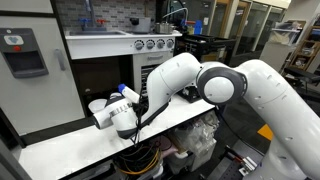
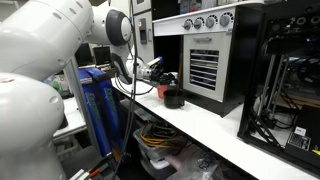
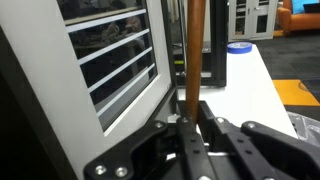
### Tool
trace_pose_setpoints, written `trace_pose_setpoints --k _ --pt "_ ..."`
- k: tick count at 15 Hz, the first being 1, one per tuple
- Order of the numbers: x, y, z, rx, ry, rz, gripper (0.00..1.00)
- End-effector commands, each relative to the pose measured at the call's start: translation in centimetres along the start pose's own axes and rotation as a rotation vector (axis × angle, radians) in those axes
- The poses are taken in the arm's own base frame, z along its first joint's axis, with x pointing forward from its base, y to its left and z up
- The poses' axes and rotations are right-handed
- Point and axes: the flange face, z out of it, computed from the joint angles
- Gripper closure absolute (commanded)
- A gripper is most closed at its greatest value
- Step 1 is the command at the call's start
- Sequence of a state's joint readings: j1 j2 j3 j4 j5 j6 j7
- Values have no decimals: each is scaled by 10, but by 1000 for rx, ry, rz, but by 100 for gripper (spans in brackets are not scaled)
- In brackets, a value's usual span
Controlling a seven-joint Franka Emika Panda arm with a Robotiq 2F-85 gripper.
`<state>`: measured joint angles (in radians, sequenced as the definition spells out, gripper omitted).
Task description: Move the wooden spoon to the right, use the wooden spoon to stir the contents in the black pot, remove the spoon from the pot and place it on the right side of the counter
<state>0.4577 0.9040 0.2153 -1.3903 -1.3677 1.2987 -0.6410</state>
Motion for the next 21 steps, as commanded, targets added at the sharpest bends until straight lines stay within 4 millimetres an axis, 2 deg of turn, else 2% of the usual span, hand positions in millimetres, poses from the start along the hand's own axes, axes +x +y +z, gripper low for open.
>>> trace_pose_setpoints --k 1,4,8,16,21 --pt "7 6 -16 -18 50 5 97" --pt "9 7 -28 -39 71 5 97" --pt "8 8 -35 -53 80 9 97" --pt "0 10 -26 -52 38 1 97" --pt "-14 15 -23 -65 -8 -21 97"
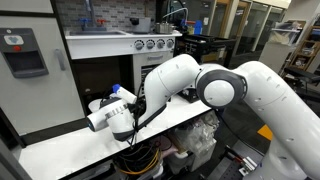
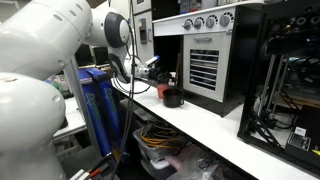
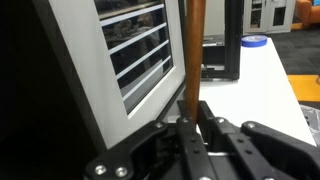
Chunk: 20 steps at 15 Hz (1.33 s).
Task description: Move the wooden spoon to the right, use the wooden spoon to stir the contents in the black pot, remove the spoon from the pot and place it on the right side of the counter
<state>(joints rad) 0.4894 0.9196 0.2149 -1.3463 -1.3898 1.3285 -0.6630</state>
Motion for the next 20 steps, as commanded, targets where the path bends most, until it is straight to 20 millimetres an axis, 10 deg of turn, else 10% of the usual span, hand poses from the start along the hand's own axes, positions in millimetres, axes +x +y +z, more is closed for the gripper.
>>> trace_pose_setpoints --k 1,20 --pt "-17 6 3 0 -55 -36 97" --pt "-140 10 -49 71 -45 -53 97"
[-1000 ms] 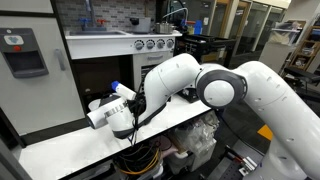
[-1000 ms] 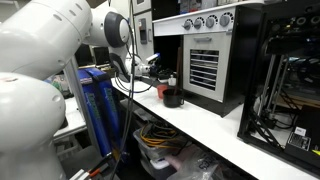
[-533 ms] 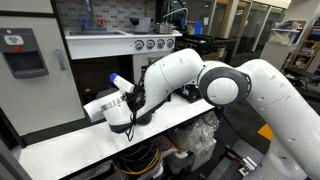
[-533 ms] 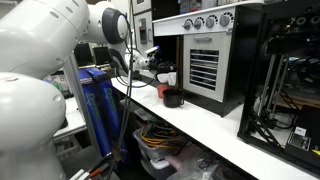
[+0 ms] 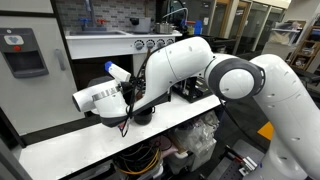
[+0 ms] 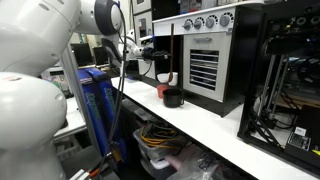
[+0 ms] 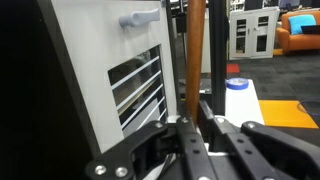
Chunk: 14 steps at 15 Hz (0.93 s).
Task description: Move the wooden spoon to the right, use the wooden spoon to stir the contents in the black pot, remove the spoon from the pot and place it on the right side of the counter
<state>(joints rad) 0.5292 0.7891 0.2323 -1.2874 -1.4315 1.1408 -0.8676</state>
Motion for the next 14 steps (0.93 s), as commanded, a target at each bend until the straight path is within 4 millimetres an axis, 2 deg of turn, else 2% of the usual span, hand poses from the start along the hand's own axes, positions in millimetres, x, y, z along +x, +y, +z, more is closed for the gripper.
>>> trace_pose_setpoints --k 1,8,14 --pt "-22 -13 -12 21 66 -49 97" --pt "-52 -50 -39 72 202 -122 97" --pt "-64 -89 -56 141 253 -159 97"
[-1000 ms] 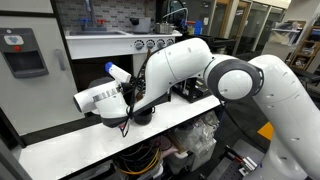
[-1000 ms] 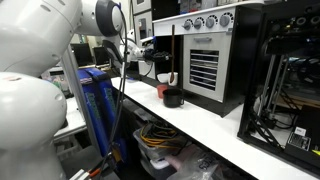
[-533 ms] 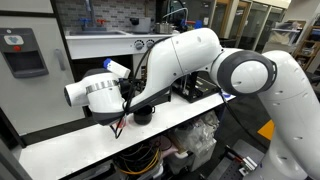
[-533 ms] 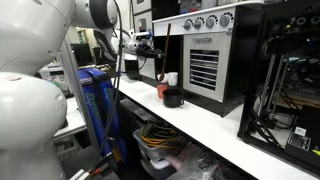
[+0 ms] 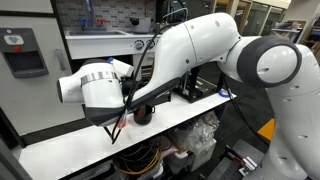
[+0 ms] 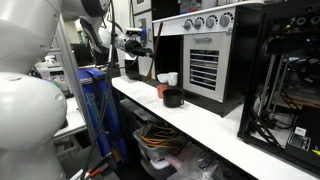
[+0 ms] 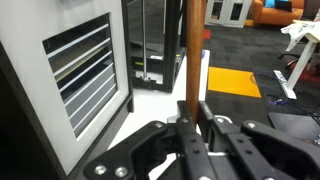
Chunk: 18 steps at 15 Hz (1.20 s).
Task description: Move the wooden spoon to the right, use the wooden spoon to stir the contents in the black pot, remove the spoon from the pot and place it on the right side of the counter
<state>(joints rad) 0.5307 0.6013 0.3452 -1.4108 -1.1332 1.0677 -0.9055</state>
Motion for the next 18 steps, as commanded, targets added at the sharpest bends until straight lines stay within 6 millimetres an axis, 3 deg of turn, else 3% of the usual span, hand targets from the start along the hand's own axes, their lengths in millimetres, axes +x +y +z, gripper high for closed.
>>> trace_pose_setpoints --k 1,5,9,14,18 --pt "-5 -31 0 46 32 -16 97" --pt "0 -53 4 106 95 0 97" --pt "3 -63 21 179 167 77 97" --pt "-7 -53 76 294 358 262 97" --pt "-24 -43 133 328 534 350 97"
